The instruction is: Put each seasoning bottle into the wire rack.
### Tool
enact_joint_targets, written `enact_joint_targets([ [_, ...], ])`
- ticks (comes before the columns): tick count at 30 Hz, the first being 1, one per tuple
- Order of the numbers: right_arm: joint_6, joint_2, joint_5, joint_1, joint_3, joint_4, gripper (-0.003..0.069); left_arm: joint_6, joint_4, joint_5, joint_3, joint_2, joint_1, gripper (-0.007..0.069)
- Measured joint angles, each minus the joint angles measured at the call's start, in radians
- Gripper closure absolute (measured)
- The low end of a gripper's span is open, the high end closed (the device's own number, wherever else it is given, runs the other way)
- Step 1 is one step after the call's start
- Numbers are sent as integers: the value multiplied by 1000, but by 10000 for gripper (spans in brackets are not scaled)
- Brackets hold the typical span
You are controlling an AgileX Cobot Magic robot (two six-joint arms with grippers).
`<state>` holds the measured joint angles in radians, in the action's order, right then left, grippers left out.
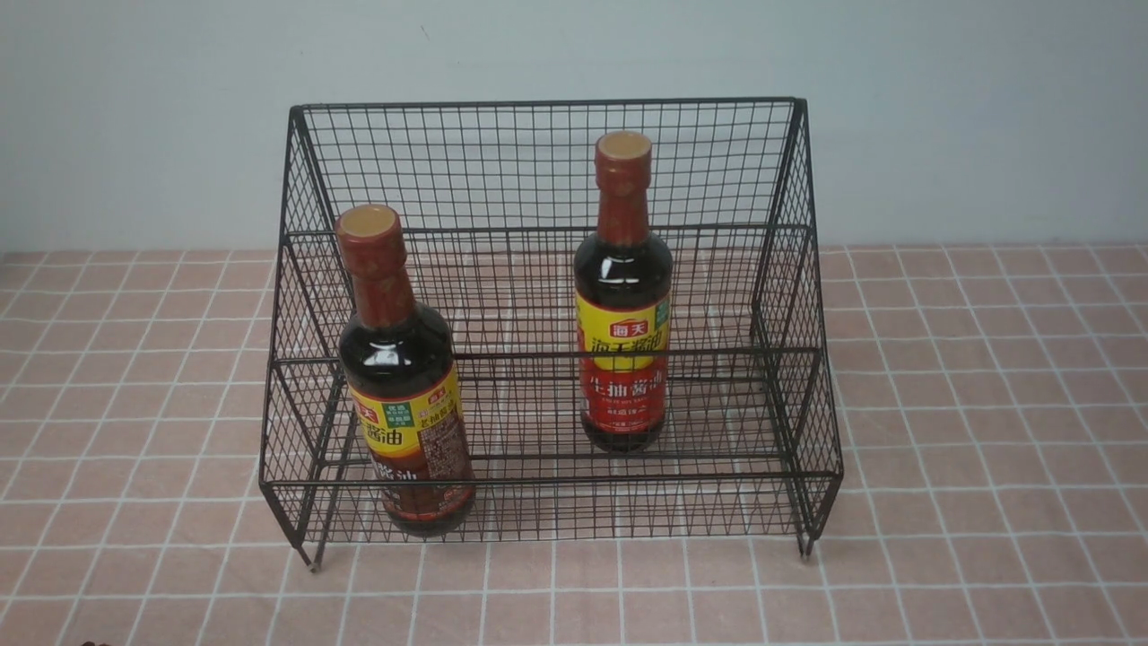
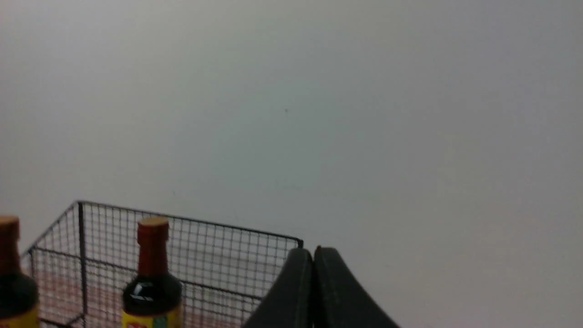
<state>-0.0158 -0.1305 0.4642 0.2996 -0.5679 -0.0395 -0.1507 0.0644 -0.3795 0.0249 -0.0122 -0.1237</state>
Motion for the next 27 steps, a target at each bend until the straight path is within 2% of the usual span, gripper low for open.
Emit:
enact_joint_targets([
  [3,4,14,-9,-42,56,-43,672,0,0,0,0,0,0,631],
  [6,24,46,-45,-160,202,-64,672,0,0,0,0,0,0,631],
  [11,84,99,-80,-270,458,-64,672,0,0,0,0,0,0,631],
  [15,107,134,-60,-297,582,-63,672,0,0,1,0,0,0,631],
  [27,109,142,-79,-298,587,-66,672,0,0,1,0,0,0,631],
])
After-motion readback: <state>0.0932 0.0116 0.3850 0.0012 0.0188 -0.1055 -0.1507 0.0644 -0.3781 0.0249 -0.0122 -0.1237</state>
